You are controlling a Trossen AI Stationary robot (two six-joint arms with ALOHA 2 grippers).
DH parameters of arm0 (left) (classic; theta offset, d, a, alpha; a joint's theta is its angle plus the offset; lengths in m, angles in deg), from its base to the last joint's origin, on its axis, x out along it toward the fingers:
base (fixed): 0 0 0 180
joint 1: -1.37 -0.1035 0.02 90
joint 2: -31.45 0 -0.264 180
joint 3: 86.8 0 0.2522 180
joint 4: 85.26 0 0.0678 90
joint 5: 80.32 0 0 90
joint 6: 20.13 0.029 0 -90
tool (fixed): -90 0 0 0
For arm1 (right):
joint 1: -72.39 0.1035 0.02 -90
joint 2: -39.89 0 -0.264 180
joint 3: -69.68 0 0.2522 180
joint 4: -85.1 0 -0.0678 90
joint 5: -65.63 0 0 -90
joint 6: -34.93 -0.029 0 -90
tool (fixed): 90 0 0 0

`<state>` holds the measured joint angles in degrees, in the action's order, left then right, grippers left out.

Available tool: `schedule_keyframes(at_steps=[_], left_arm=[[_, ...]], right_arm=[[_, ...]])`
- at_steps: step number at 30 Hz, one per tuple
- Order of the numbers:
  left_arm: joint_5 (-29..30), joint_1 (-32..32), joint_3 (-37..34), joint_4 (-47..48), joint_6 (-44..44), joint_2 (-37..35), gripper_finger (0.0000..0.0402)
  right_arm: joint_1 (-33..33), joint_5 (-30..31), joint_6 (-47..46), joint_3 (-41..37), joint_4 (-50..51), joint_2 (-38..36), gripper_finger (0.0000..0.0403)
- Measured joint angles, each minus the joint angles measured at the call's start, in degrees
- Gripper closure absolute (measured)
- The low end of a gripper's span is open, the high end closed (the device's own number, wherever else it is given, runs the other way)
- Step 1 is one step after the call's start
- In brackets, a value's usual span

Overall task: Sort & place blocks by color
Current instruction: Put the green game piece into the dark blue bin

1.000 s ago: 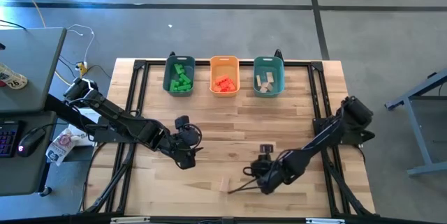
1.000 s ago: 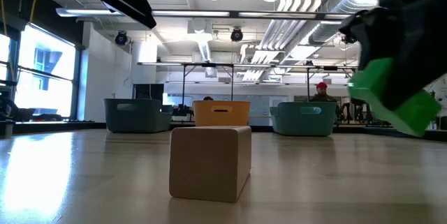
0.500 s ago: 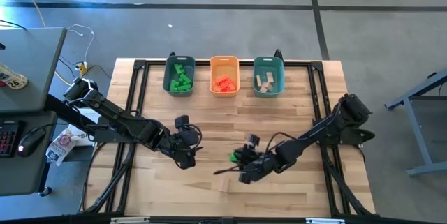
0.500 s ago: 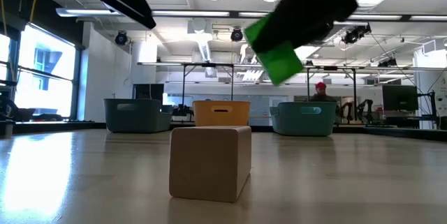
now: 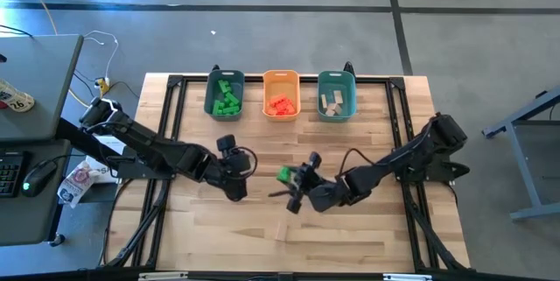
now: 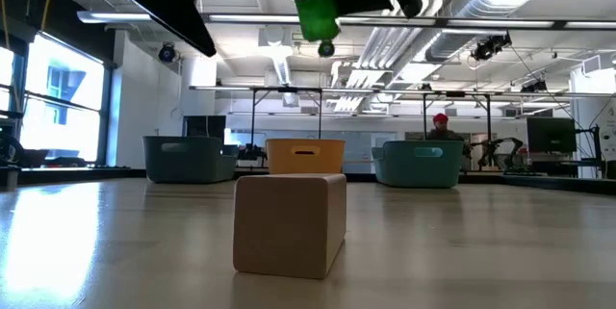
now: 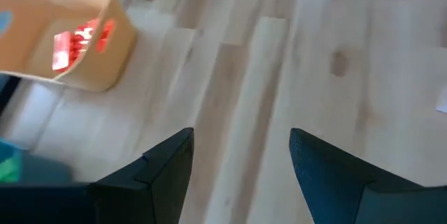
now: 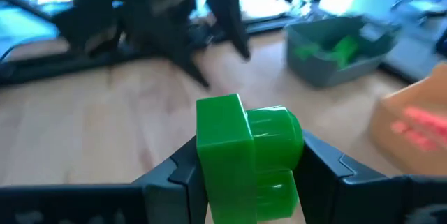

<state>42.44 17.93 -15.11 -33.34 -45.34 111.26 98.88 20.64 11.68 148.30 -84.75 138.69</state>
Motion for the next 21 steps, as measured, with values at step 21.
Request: schedule_keyframes(at_steps=[21], left_arm=[[8.9, -3.8, 0.0, -16.7, 10.3, 0.0, 0.0178]], right_arm=[[-6.2, 8.6, 23.3, 0.0, -26.0, -1.7, 0.0263]])
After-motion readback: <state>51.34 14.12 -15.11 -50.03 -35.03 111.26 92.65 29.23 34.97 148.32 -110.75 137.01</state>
